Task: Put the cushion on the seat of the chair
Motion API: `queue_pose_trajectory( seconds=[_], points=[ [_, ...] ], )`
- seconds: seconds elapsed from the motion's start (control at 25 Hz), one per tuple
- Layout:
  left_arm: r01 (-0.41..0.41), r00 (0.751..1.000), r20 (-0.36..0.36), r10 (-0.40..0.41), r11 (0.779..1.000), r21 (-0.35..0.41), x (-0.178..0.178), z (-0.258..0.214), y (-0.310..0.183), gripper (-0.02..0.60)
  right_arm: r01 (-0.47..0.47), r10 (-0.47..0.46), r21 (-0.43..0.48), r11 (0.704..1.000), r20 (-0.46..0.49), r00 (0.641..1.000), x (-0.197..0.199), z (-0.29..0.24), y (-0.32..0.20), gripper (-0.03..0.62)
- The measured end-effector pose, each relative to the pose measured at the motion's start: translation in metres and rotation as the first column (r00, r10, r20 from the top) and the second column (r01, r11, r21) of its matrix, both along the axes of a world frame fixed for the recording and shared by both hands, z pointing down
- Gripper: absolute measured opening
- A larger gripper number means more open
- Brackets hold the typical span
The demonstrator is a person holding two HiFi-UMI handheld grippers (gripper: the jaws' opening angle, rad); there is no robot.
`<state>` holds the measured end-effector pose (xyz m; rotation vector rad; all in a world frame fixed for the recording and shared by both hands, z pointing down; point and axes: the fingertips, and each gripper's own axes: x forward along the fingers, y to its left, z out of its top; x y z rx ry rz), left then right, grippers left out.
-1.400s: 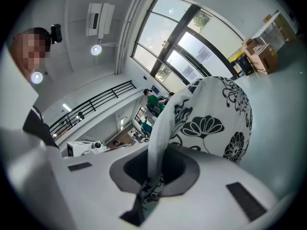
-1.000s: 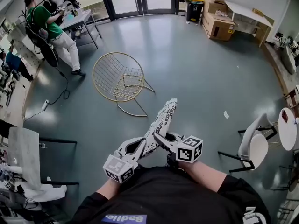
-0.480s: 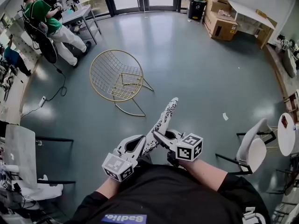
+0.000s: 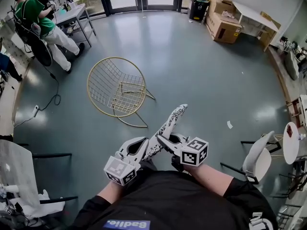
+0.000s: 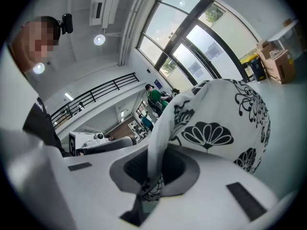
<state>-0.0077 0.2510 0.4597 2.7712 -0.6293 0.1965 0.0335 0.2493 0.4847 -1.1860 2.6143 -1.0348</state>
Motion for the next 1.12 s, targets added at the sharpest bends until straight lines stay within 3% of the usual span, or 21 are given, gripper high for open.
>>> queue_pose_trajectory(
  seconds=[0.52, 0.8, 1.12],
  points=[
    [-0.062, 0.998, 0.006, 0.062, 0.996, -0.059, -0.045, 0.003, -0.147, 0.017, -0.093, 0.092, -0.102, 0.99, -0.023, 0.996, -0.024, 0.019, -0.134, 0.037],
    [-0.033, 0.999, -0.009, 0.032, 0.996, -0.083, -0.037, 0.01, -0.199, 0.017, -0.085, 0.083, -0.125, 0.988, -0.026, 0.996, -0.014, 0.032, -0.189, 0.037],
    [0.07, 0.997, 0.043, -0.067, 0.995, -0.071, -0.028, 0.007, -0.244, 0.017, -0.014, 0.017, -0.186, 0.983, 0.011, 1.0, 0.008, 0.058, -0.239, 0.037]
  ],
)
